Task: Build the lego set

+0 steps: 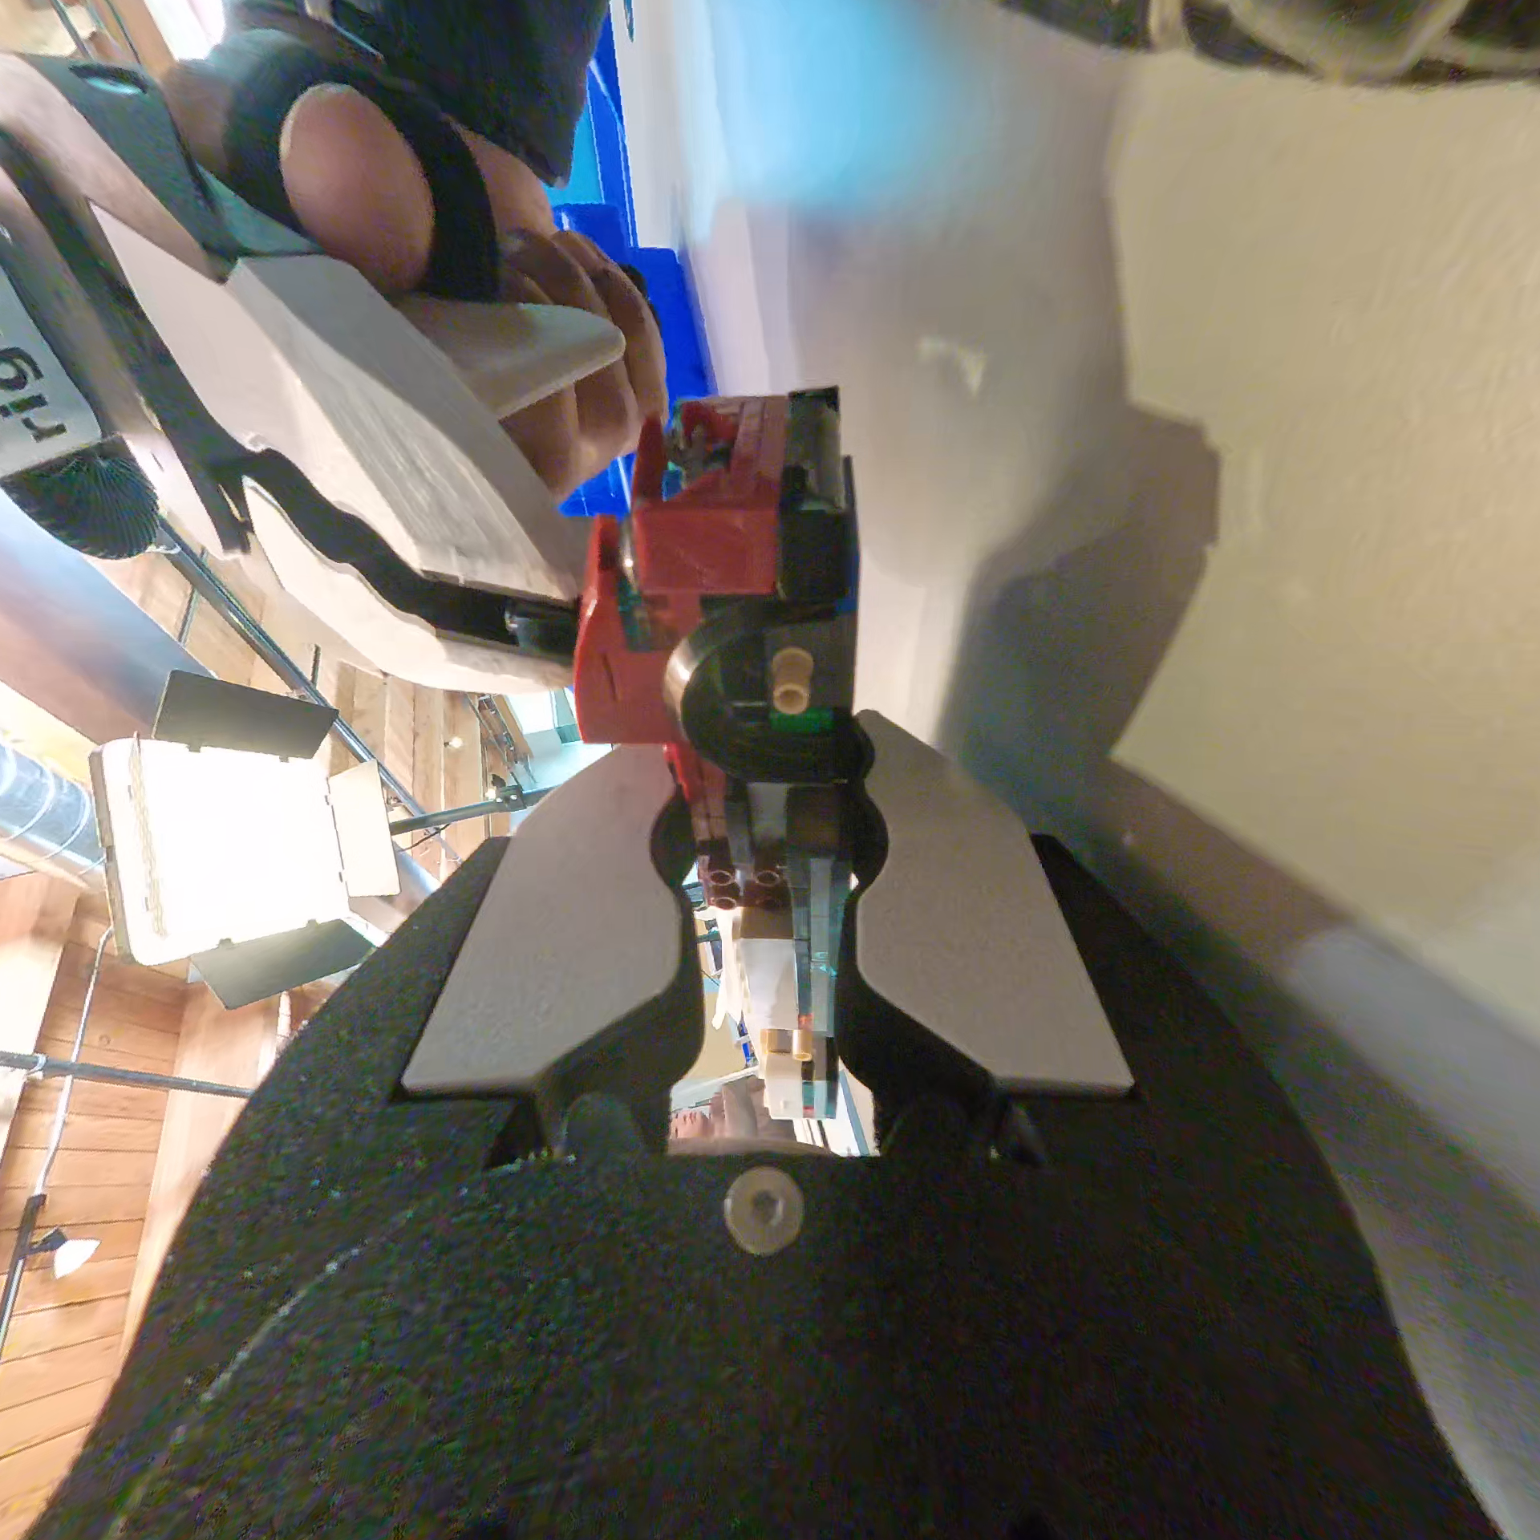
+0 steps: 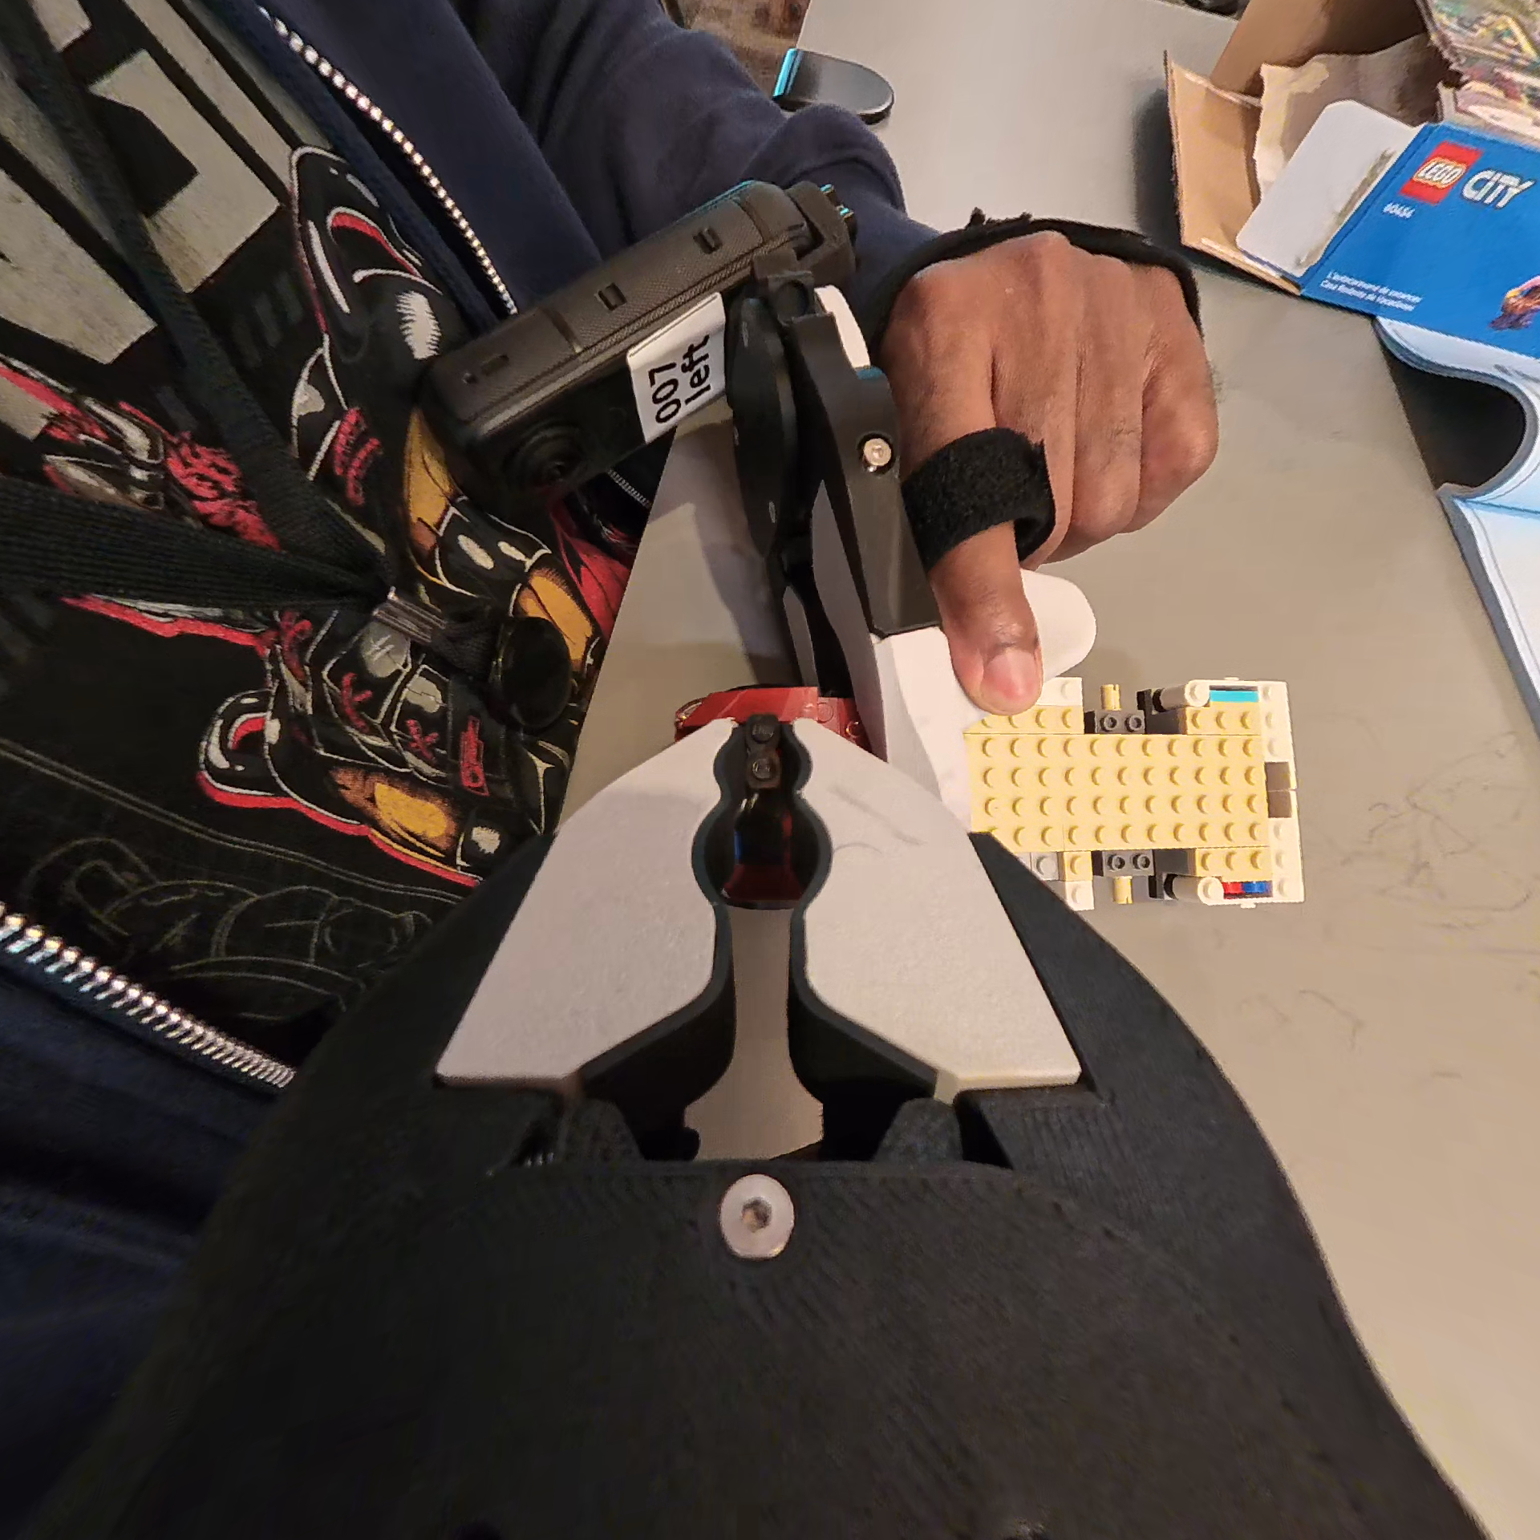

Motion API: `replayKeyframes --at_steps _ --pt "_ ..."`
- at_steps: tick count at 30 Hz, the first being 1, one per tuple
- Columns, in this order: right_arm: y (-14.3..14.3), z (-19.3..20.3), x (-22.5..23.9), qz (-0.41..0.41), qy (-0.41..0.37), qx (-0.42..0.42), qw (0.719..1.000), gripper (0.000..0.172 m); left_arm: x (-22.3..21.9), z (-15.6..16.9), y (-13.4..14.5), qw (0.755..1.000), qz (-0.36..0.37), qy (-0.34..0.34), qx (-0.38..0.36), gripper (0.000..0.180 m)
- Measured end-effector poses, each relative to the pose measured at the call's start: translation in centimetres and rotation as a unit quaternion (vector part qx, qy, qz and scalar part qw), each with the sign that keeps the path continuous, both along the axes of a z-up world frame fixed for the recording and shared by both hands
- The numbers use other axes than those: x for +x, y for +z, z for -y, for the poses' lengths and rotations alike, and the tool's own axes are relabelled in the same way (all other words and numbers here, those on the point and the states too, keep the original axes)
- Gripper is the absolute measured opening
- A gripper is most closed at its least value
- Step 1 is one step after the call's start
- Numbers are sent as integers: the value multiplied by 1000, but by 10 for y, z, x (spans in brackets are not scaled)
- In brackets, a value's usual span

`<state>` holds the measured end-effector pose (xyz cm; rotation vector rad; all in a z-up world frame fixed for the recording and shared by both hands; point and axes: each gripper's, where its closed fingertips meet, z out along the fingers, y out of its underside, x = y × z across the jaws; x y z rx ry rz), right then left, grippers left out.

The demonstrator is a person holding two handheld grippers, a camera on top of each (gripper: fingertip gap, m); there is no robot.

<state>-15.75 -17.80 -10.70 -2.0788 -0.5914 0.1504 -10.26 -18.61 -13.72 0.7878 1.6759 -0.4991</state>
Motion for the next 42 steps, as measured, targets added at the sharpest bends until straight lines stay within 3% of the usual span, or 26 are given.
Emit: replayKeyframes --at_steps 17,22,25,32,38,42 --pt "7 1 4 8 -13 30 999 12 1 -1 4 1000 -3 3 -11 34" --pt "19 2 13 67 -36 91 993 19 7 -6 12 999 -6 18 -38 33" --pt "26 1 21 145 -62 139 978 24 15 -14 21 997 -16 37 -68 33" --pt "28 -10 29 353 -96 196 910 40 32 -32 30 991 -20 82 -100 33" --pt "22 -24 31 433 -117 216 867 52 35 -34 31 991 -13 94 -96 33" --pt "26 -27 32 438 -129 231 859 50 37 -36 34 989 -12 100 -104 33"
